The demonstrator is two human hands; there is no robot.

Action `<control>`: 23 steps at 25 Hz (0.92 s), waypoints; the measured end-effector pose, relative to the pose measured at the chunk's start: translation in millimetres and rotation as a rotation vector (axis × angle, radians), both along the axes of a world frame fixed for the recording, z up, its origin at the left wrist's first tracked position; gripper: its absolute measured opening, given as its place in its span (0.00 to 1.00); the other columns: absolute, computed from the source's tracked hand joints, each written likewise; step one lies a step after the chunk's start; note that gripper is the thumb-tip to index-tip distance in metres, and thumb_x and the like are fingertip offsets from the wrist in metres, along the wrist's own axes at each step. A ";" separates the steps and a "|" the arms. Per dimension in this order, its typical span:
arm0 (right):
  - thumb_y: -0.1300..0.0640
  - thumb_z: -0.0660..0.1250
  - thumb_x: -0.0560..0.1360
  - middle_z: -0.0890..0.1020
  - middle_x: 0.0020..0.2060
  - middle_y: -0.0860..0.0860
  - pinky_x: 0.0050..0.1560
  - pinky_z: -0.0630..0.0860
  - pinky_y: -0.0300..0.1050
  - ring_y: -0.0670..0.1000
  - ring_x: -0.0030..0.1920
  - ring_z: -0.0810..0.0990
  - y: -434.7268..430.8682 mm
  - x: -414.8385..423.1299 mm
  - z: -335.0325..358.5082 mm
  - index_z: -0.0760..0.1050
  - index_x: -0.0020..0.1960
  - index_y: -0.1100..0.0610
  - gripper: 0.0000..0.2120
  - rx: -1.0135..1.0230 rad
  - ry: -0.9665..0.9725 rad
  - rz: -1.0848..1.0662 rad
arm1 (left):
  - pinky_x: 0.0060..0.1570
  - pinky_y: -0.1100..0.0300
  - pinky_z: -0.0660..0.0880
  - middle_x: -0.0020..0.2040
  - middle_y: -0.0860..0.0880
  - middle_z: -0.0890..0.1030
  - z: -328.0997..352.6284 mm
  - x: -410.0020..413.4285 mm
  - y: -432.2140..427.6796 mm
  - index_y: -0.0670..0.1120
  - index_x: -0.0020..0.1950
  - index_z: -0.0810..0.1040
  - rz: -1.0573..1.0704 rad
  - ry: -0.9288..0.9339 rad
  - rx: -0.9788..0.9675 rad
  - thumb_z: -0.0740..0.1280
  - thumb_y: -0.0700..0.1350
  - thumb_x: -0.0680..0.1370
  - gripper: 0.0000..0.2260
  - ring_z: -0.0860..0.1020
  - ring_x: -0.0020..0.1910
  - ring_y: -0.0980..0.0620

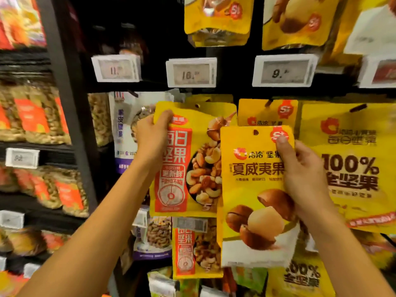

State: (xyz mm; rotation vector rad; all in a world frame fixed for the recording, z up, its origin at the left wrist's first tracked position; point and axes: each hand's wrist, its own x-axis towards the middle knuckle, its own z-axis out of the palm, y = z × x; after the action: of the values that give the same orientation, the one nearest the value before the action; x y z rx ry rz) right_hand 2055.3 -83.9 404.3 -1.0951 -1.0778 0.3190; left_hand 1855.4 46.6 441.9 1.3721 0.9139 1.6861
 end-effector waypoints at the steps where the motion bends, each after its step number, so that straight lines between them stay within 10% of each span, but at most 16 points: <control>1: 0.46 0.60 0.77 0.85 0.36 0.42 0.35 0.80 0.37 0.42 0.38 0.84 7.3 -0.3 0.8 0.77 0.42 0.49 0.11 0.005 0.001 -0.009 | 0.29 0.62 0.74 0.24 0.52 0.78 0.1 0.2 9.9 0.48 0.33 0.73 0.001 0.006 -0.014 0.65 0.49 0.76 0.13 0.77 0.24 0.55; 9: 0.49 0.58 0.78 0.85 0.37 0.43 0.31 0.78 0.35 0.43 0.38 0.84 29.1 0.8 -6.5 0.77 0.45 0.49 0.10 0.020 0.015 -0.009 | 0.34 0.61 0.75 0.31 0.51 0.80 -14.8 11.7 46.6 0.48 0.35 0.75 0.122 0.124 0.048 0.65 0.53 0.77 0.13 0.79 0.32 0.52; 13: 0.49 0.59 0.78 0.86 0.38 0.47 0.38 0.82 0.45 0.48 0.40 0.85 26.7 7.7 -11.6 0.77 0.46 0.51 0.10 0.002 0.081 -0.022 | 0.60 0.52 0.64 0.60 0.37 0.72 -37.7 24.1 44.5 0.37 0.64 0.70 0.535 0.483 0.292 0.66 0.47 0.77 0.20 0.70 0.60 0.40; 16: 0.48 0.58 0.79 0.86 0.40 0.48 0.41 0.82 0.48 0.47 0.41 0.85 16.2 19.2 -14.2 0.77 0.46 0.50 0.11 -0.016 0.092 -0.069 | 0.64 0.35 0.60 0.61 0.32 0.68 -50.0 38.0 17.9 0.39 0.70 0.64 0.697 0.554 0.524 0.68 0.42 0.73 0.27 0.66 0.62 0.37; 18: 0.48 0.58 0.79 0.85 0.41 0.51 0.44 0.82 0.52 0.49 0.43 0.85 6.6 29.0 -16.2 0.77 0.47 0.51 0.11 -0.016 0.092 -0.099 | 0.58 0.42 0.70 0.54 0.38 0.74 -60.0 57.9 -13.2 0.44 0.62 0.72 0.389 0.431 0.613 0.66 0.50 0.75 0.18 0.71 0.56 0.43; 21: 0.48 0.57 0.78 0.83 0.43 0.59 0.46 0.79 0.62 0.60 0.46 0.82 -3.6 38.8 -11.8 0.76 0.46 0.56 0.13 -0.005 0.056 -0.136 | 0.47 0.66 0.73 0.43 0.56 0.81 -66.6 96.1 -68.1 0.54 0.44 0.77 -0.359 0.203 0.226 0.60 0.62 0.76 0.14 0.77 0.45 0.62; 23: 0.48 0.57 0.79 0.79 0.45 0.66 0.45 0.76 0.65 0.65 0.47 0.79 -4.8 45.1 -0.9 0.73 0.47 0.64 0.18 0.014 -0.002 -0.121 | 0.38 0.74 0.70 0.37 0.62 0.81 -63.0 120.1 -80.3 0.50 0.42 0.76 -0.366 0.136 0.182 0.59 0.57 0.74 0.13 0.77 0.39 0.68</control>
State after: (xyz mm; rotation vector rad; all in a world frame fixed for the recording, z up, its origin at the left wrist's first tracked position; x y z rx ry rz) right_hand 2100.4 -88.7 403.4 -1.1430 -1.0091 0.2135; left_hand 1975.5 -33.6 378.9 1.6777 0.5470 1.4351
